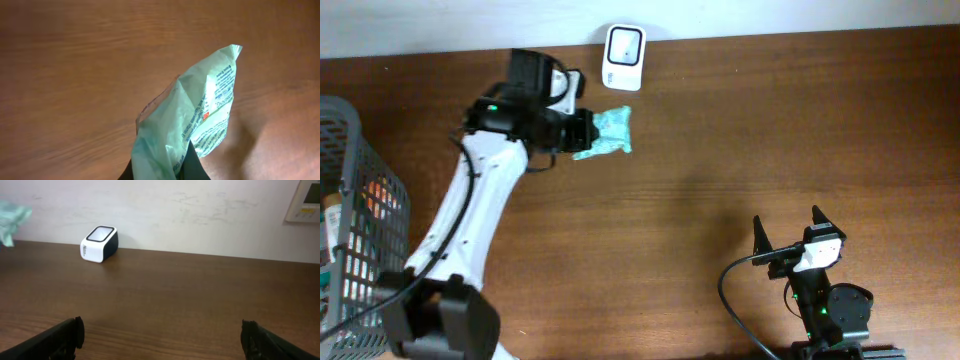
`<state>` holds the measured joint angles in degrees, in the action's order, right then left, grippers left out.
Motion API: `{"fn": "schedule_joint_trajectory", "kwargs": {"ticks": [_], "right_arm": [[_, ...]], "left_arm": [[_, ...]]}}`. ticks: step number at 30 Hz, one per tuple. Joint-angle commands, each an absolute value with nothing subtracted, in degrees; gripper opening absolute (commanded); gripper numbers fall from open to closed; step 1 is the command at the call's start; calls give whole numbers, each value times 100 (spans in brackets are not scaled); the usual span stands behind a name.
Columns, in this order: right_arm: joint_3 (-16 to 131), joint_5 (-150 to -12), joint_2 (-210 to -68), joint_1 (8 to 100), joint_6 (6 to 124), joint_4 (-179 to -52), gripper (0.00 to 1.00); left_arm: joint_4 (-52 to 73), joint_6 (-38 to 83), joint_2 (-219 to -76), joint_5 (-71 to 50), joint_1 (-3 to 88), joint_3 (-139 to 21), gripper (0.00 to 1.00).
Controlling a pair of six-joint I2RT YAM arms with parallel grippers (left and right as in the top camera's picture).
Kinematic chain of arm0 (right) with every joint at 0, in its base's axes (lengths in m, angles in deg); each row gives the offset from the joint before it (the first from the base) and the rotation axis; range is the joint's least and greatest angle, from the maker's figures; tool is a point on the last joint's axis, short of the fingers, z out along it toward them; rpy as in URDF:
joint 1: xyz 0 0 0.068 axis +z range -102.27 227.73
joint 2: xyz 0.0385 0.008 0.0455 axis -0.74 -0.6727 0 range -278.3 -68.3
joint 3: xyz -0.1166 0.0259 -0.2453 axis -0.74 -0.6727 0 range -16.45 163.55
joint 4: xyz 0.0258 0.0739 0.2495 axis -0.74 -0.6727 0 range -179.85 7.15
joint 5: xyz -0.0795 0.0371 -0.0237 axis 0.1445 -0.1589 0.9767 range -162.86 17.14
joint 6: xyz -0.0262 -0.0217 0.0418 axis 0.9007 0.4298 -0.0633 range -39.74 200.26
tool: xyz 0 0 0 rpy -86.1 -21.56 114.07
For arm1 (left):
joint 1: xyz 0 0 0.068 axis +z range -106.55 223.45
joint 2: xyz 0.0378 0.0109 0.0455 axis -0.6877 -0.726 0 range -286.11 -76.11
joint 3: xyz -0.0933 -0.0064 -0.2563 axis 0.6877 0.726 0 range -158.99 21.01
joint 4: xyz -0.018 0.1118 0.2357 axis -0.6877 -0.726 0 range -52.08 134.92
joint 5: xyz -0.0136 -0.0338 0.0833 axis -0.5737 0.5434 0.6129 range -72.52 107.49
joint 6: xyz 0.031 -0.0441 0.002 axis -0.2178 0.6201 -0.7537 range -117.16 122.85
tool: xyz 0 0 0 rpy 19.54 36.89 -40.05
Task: Scan the item barcode
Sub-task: 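Carry the mint-green packet to the table centre and release it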
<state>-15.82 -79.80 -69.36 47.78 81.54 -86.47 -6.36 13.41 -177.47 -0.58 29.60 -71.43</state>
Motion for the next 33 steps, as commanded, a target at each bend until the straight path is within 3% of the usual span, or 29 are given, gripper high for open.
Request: {"fn": "schedule_joint_trajectory", "kwargs": {"ticks": [1, 13, 21, 27, 30, 31, 32, 33], "right_arm": [[-1613, -8030, -6914, 4811, 8134, -8671, 98], [-1613, -8030, -6914, 4809, 8134, -8671, 98], [-1613, -8030, -6914, 4811, 8134, -8673, 98], [-1613, -8030, -6914, 4811, 8134, -8673, 98], [-1613, -8030, -6914, 4811, 8134, -8673, 98], [-1613, -8030, -6914, 4809, 8134, -8673, 98], [-1613, -8030, -6914, 4811, 8134, -8671, 98], [-1613, -8030, -6914, 4811, 8134, -8673, 98]], "left_arm": [[-258, 1394, -18021, -121, 2571, -7169, 0], [572, 2014, -18910, -333, 1756, -7169, 0], [922, 2729, -19280, -421, 1714, -7169, 0], [710, 3072, -19717, -1289, 1170, -7169, 0], [310, 3066, -19981, -1138, 1004, -7169, 0], [192, 3064, -20045, -1055, 995, -7169, 2], [172, 3061, -20062, -1077, 995, -7169, 31], [172, 3061, -20060, -1109, 1006, -7174, 71]]}}
